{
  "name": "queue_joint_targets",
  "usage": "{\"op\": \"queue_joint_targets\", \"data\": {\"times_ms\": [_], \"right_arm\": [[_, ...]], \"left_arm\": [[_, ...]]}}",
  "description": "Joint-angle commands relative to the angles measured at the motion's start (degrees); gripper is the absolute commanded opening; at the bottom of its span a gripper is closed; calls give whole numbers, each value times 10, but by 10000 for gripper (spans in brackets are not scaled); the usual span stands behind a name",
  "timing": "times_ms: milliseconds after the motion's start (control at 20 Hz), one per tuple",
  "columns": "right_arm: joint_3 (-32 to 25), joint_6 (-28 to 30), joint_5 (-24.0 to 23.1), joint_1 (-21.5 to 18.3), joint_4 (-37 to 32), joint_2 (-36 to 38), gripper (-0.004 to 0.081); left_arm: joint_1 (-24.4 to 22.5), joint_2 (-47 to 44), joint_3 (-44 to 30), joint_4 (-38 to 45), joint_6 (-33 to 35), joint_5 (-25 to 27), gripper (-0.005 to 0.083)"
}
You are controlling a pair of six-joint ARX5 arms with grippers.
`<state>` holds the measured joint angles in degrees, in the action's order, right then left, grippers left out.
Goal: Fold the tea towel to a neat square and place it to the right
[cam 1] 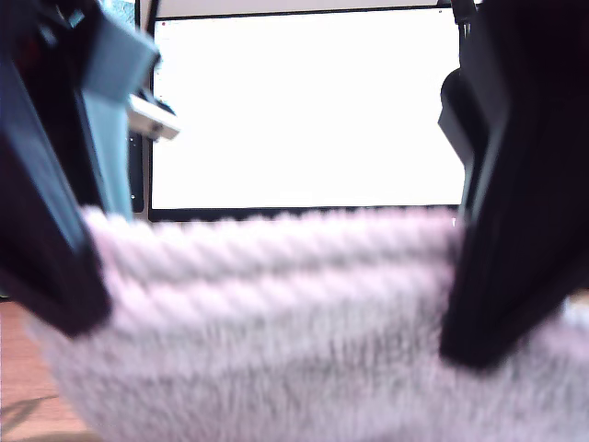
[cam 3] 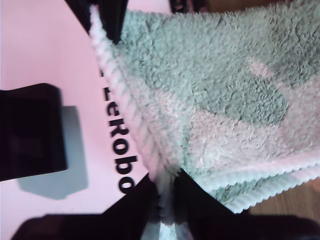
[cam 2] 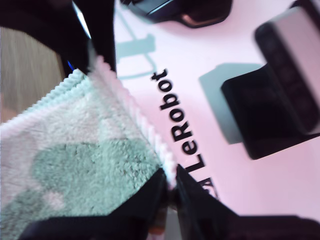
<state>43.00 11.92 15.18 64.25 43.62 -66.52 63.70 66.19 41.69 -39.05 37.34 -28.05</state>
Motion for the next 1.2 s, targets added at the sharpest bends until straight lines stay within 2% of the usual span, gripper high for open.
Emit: {"op": "queue_joint_targets", "data": {"times_ms": [0, 150, 400, 800, 1150], "right_arm": [[9, 5, -2, 2, 14, -2, -12], [14, 20, -28, -7, -12, -4, -12], [15, 47, -50, -54, -24, -26, -12], [33, 71, -68, -112, -107, -93, -12], [77, 96, -83, -141, -134, -175, -12]], "left_arm": [[6, -7, -1, -17, -9, 1, -24], [-6, -6, -1, 6, -9, 43, -24], [-56, -5, -1, 17, 16, 66, -24], [-159, 21, -1, 64, 36, 67, -24], [-207, 66, -1, 130, 53, 67, -24]]}}
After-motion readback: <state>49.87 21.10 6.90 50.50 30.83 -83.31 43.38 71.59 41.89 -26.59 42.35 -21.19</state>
